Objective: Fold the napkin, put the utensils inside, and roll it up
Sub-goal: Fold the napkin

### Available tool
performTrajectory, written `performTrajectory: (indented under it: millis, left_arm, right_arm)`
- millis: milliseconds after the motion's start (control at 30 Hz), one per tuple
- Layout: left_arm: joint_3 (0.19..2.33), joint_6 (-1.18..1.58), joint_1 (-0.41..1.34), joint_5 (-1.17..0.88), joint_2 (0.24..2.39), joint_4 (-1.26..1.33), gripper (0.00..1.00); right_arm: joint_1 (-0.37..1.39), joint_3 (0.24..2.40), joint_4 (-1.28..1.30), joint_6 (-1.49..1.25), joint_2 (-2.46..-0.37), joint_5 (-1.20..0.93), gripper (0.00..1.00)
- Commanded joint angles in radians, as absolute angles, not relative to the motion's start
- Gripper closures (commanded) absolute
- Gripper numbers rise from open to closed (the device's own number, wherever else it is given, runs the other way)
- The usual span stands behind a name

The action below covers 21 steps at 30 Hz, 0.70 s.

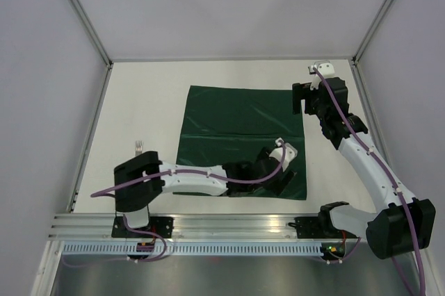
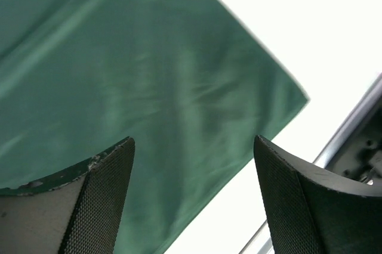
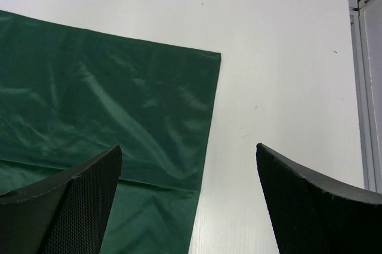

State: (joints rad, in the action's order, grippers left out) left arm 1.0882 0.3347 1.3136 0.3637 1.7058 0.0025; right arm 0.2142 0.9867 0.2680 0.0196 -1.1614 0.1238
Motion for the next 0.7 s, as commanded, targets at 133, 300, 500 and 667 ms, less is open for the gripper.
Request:
performTrajectory:
  millis: [133,300,500,667]
  left_arm:
    - [1.253,0.364,1.410,0.350,1.888,0.141,0.22]
    - [1.308,0.351,1.443,0.322,1.982,0.159,0.25]
    - [1.350,0.347,1.454,0.305,2.054,0.179,0.26]
    - [1.353,0.328,1.454,0.293,2.085,0.218,0.27]
  right_arm:
    - [0.218,0.982,0.255,0.032,-1.146,0.192,0.02]
    - [0.218,0.982,0.255,0.029,-1.140,0.192,0.02]
    - [0.218,0.980,0.256,0.029,-1.146,0.190,0.02]
    - [0.218,0.980,0.258,0.031,-1.144,0.190,0.02]
